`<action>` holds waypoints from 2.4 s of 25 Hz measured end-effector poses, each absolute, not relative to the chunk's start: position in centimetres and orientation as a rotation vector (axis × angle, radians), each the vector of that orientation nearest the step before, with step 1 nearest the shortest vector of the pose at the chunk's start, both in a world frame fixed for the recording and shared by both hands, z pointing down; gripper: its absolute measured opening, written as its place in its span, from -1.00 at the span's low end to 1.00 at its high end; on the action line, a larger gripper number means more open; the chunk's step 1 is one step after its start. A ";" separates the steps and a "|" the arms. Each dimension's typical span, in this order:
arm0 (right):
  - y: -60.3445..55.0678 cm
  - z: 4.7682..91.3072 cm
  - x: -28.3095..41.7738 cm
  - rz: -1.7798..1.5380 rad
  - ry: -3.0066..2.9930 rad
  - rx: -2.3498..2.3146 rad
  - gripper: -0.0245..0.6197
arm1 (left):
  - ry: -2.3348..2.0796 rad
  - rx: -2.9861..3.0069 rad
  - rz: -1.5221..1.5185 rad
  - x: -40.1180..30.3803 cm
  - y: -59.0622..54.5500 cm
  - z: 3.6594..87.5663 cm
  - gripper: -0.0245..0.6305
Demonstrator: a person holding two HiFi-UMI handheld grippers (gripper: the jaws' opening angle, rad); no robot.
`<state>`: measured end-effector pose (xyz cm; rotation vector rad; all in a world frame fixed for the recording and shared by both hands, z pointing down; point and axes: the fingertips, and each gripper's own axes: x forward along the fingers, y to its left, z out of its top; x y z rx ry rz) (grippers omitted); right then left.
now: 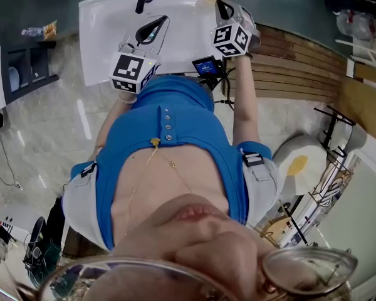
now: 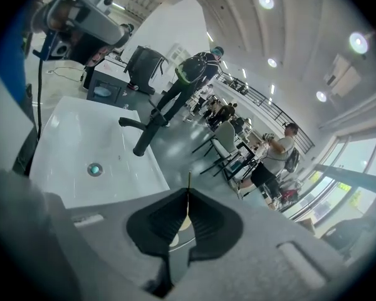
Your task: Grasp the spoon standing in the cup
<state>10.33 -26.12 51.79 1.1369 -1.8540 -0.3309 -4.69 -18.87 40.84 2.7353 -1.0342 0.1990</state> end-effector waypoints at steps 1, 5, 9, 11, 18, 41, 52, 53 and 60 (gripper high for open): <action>-26.1 51.6 10.3 -0.334 -1.855 1.138 -0.91 | -1.030 2.737 0.199 -4.6 -18.9 40.8 -0.93; -25.7 51.0 10.2 -0.343 -1.858 1.141 -0.91 | -1.013 2.742 0.202 -4.4 -18.9 40.9 -0.93; -25.4 50.0 9.9 -0.348 -1.861 1.152 -0.91 | -0.989 2.749 0.203 -4.0 -18.7 40.9 -0.93; -25.2 49.1 9.7 -0.349 -1.863 1.164 -0.91 | -0.978 2.752 0.206 -3.8 -18.7 40.8 -0.93; -24.2 48.1 9.8 -0.334 -1.902 1.185 -0.91 | -0.950 2.755 0.216 -3.5 -18.6 40.9 -0.93; -19.3 47.2 11.2 -0.334 -1.925 1.232 -0.91 | -0.785 2.799 0.242 0.4 -17.7 42.0 -0.93; -18.2 51.2 10.6 -0.345 -1.915 1.115 -0.91 | -0.744 2.790 0.279 1.0 -17.6 43.2 -0.93; -18.1 51.7 10.5 -0.345 -1.911 1.104 -0.91 | -0.745 2.788 0.284 1.0 -17.6 43.3 -0.93; -17.7 54.0 10.5 -0.354 -1.887 1.039 -0.91 | -0.744 2.781 0.302 0.9 -17.3 43.6 -0.93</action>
